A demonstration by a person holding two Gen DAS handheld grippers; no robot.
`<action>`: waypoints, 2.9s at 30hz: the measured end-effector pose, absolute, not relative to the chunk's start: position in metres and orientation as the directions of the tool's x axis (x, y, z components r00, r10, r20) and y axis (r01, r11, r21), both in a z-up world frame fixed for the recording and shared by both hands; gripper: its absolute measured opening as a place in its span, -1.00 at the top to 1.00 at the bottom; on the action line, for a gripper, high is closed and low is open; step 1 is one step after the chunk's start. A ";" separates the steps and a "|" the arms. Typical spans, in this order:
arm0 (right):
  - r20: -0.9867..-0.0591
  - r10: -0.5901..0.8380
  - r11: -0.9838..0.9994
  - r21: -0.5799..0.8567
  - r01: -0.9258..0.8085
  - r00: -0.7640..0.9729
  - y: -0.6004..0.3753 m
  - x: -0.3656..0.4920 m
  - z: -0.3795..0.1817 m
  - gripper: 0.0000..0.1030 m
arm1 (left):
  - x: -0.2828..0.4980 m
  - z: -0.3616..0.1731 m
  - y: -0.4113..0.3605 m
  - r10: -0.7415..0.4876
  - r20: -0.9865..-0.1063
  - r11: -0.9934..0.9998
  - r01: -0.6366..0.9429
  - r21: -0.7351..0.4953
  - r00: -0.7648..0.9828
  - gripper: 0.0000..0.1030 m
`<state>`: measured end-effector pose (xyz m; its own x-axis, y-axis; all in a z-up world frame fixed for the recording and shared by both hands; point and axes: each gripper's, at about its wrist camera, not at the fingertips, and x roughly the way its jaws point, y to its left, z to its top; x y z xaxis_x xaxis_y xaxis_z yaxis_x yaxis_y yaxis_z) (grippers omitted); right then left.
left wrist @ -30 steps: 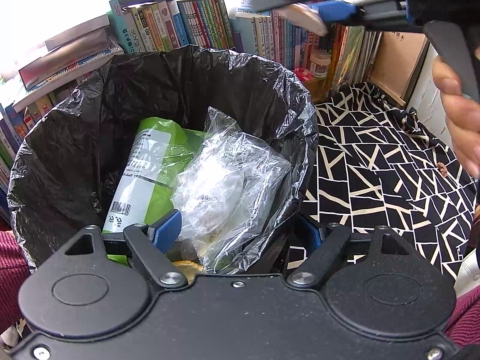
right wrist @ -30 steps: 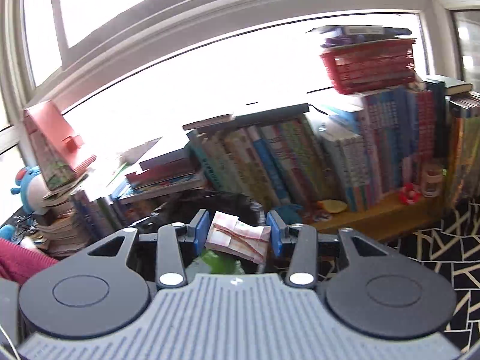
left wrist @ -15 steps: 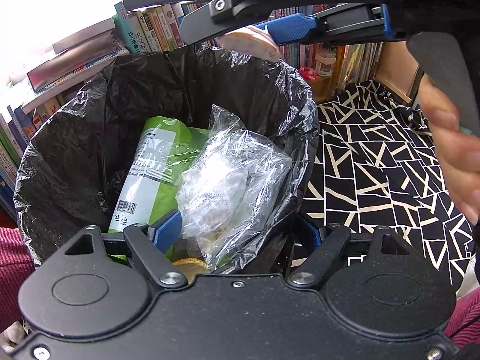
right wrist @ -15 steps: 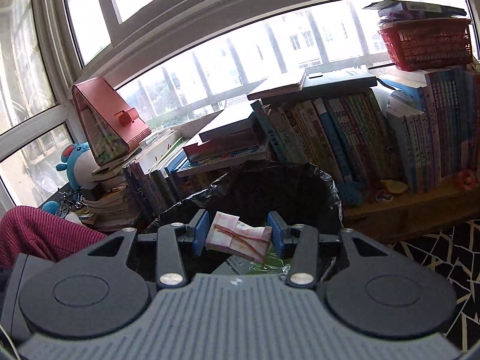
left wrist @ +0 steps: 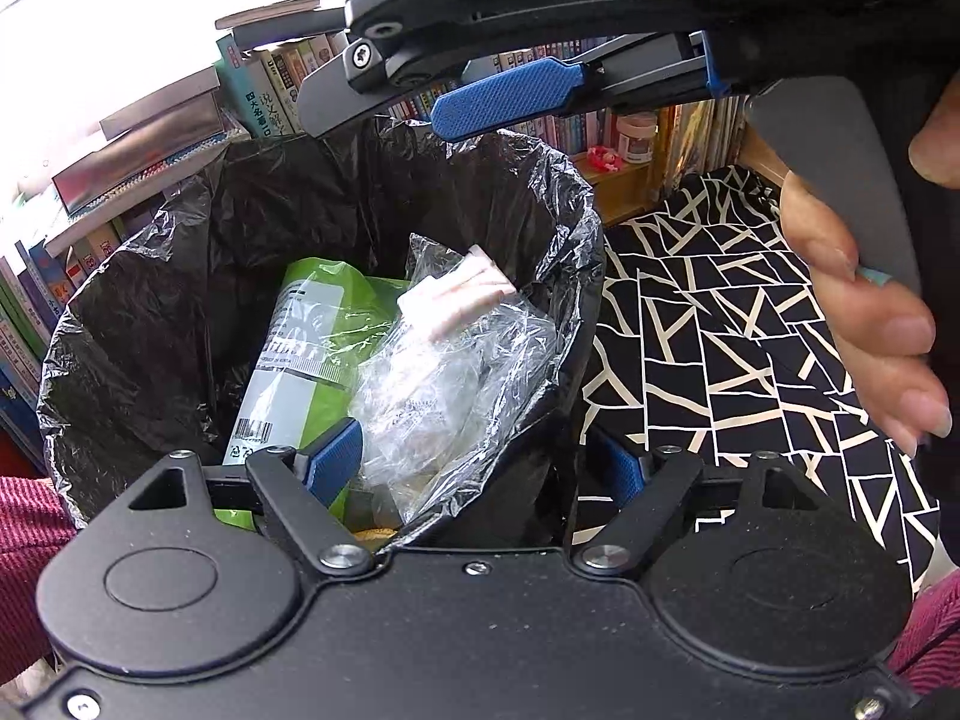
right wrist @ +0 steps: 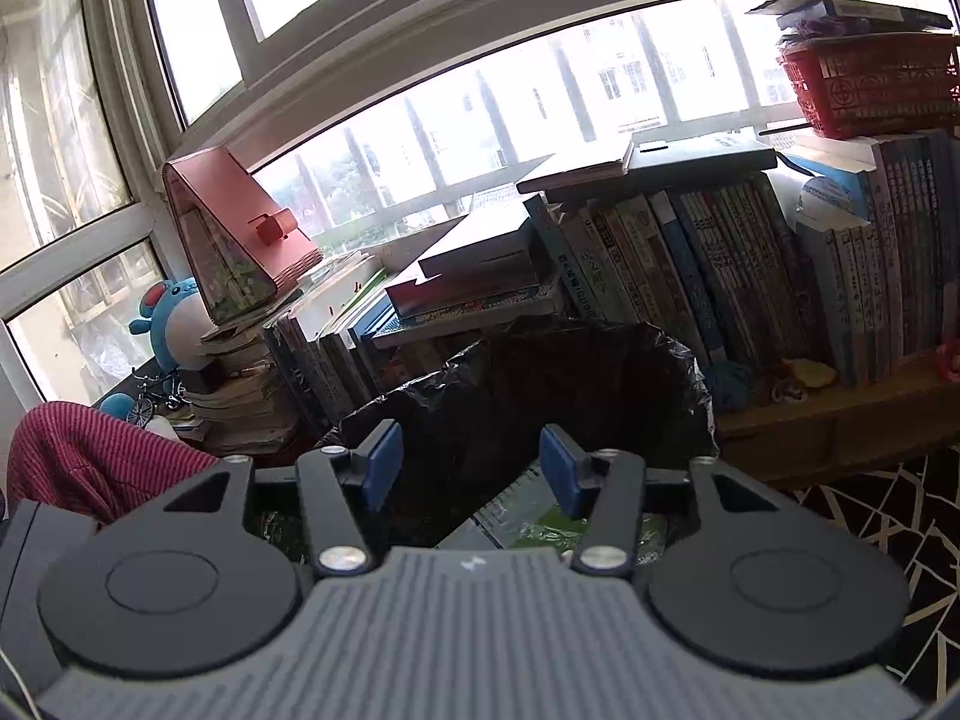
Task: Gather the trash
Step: 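Carry the pink-white wrapper with the right gripper over the bin and release, then move the right gripper across the cloth to the brown scrap near the wall, then grasp the brown scrap with the right gripper and lift it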
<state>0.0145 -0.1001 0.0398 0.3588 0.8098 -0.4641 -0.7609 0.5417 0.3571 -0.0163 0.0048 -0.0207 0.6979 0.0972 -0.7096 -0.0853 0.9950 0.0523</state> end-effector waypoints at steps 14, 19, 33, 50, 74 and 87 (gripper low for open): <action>-0.459 0.779 0.598 0.341 -0.725 0.427 -0.109 0.020 0.040 -0.49 | -0.016 -0.021 0.006 0.096 -0.710 0.995 -0.085 0.051 0.698 -0.56; -0.466 0.744 0.648 0.332 -0.686 0.479 -0.116 0.028 0.039 -0.55 | -0.016 -0.021 0.006 0.096 -0.710 0.995 -0.085 0.051 0.698 -0.56; -0.542 0.396 0.915 0.168 -0.366 0.741 -0.185 0.087 0.042 -0.73 | -0.014 -0.020 0.011 0.071 -0.724 0.996 -0.083 0.020 0.686 -0.56; -0.596 -0.248 0.968 -0.126 0.216 0.764 -0.350 0.137 -0.038 -0.96 | -0.007 -0.022 0.015 0.071 -0.752 0.994 -0.105 0.002 0.656 -0.56; -0.786 -0.412 0.786 -0.050 0.616 0.462 -0.530 0.146 -0.121 -0.74 | 0.001 -0.029 0.020 0.092 -0.778 0.990 -0.139 0.006 0.622 -0.57; -0.869 -0.362 0.833 -0.139 0.536 0.337 -0.523 0.174 -0.169 0.25 | 0.001 -0.028 0.019 0.101 -0.772 0.991 -0.136 0.019 0.628 -0.58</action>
<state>0.1739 -0.5231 -0.1686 0.3368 -0.3624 -0.8690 0.5362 0.8325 -0.1394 0.0007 0.0189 -0.0285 0.6278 0.1011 -0.7718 -0.1357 0.9906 0.0194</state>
